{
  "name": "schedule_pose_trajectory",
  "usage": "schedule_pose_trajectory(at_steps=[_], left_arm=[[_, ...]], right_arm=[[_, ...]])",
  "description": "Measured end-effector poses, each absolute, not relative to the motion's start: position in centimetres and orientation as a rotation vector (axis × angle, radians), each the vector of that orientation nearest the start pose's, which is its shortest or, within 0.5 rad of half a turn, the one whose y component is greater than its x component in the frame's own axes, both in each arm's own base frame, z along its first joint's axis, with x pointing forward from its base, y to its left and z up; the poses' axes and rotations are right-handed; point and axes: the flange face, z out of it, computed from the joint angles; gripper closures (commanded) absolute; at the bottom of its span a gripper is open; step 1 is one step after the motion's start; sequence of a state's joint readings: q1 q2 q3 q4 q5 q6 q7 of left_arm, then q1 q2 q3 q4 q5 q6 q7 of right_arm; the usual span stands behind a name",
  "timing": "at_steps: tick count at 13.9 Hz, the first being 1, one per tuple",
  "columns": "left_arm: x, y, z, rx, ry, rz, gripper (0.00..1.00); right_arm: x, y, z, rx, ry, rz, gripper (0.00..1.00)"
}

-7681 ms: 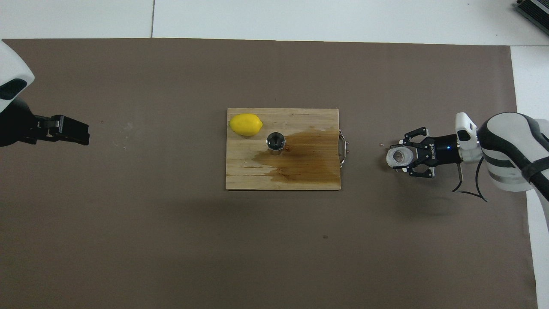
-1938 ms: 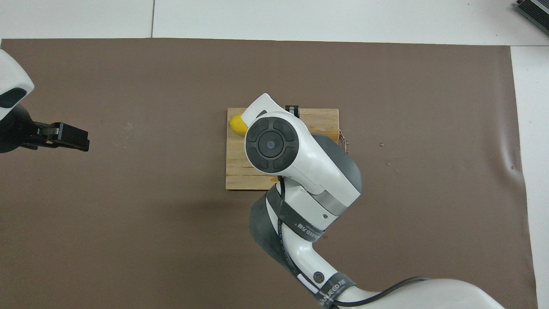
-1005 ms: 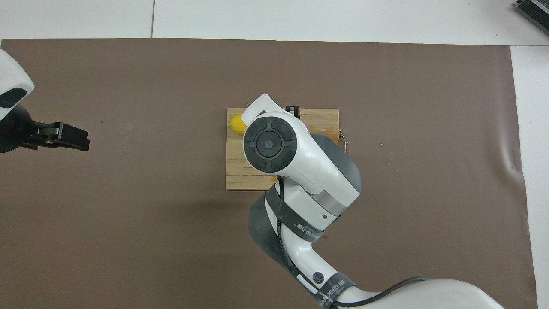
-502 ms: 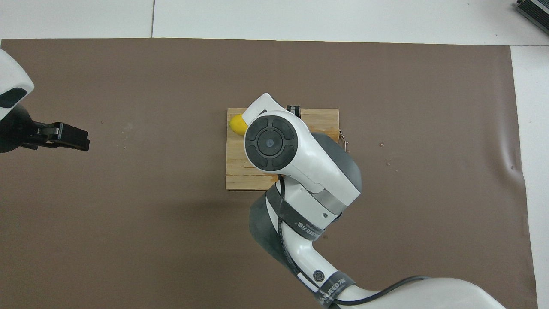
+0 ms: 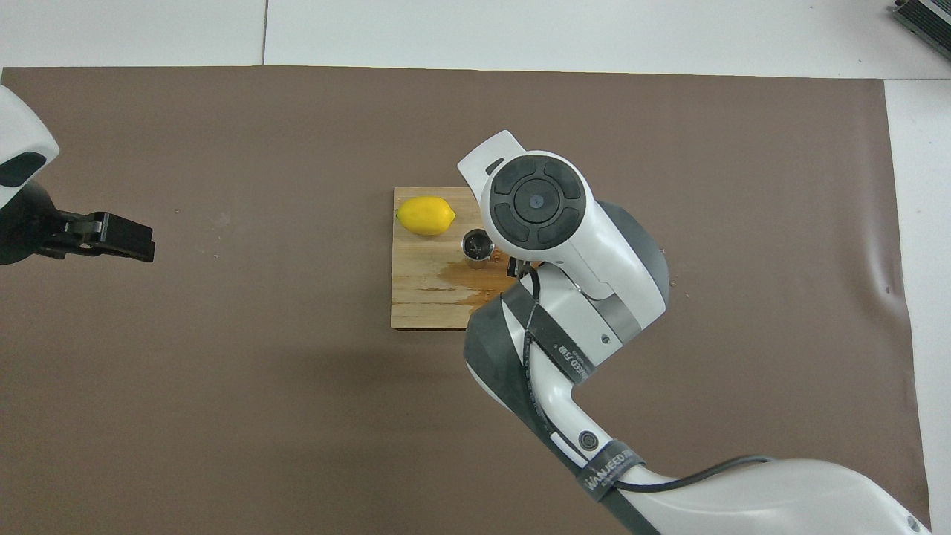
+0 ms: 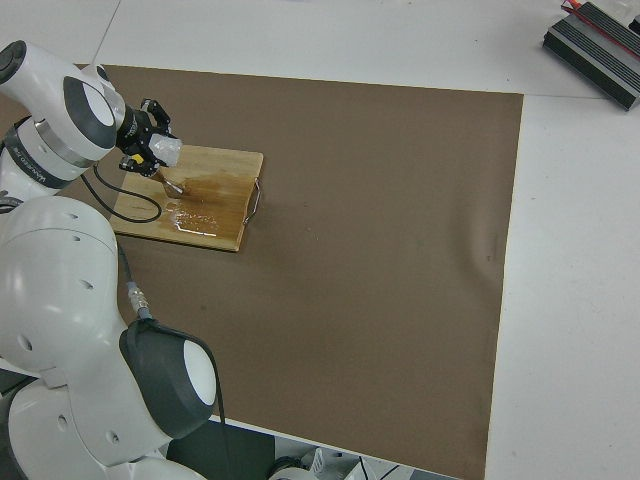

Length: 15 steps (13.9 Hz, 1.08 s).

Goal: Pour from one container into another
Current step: 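Turn the white cup upright and carry it back with the right gripper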

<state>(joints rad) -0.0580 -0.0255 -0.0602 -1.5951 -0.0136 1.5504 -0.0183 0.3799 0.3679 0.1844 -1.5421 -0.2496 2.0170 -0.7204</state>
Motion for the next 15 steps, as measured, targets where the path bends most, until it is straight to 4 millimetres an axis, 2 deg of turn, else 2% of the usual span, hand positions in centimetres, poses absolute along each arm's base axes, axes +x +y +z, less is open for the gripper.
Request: schedule_pose_trajectory(at_steps=[3,5,7,11,15], left_arm=[[54.0,-6.6,62.5,-3.148,0.157,0.032,0.0],[54.0,-6.6,62.5,-3.148,0.157,0.032,0.0],[54.0,-6.6,62.5,-3.148,0.157,0.032,0.0],[54.0,-6.6,62.5,-3.148,0.157,0.032,0.0],[54.0,-6.6,62.5,-3.148,0.157,0.032,0.0]], right_arm=[[59.2,33.7,46.4,-2.51,-2.042,-0.23,0.9],[59.9,32.3,47.6,-2.435,-2.01,-0.267,0.9],[61.5,29.2,48.1,-2.368,-1.973,-0.311,0.9],[64.1,22.5,47.6,-2.238,-1.932,-0.384,0.9],[65.7,14.3,45.2,-2.089,-1.899,-0.486,0.9]])
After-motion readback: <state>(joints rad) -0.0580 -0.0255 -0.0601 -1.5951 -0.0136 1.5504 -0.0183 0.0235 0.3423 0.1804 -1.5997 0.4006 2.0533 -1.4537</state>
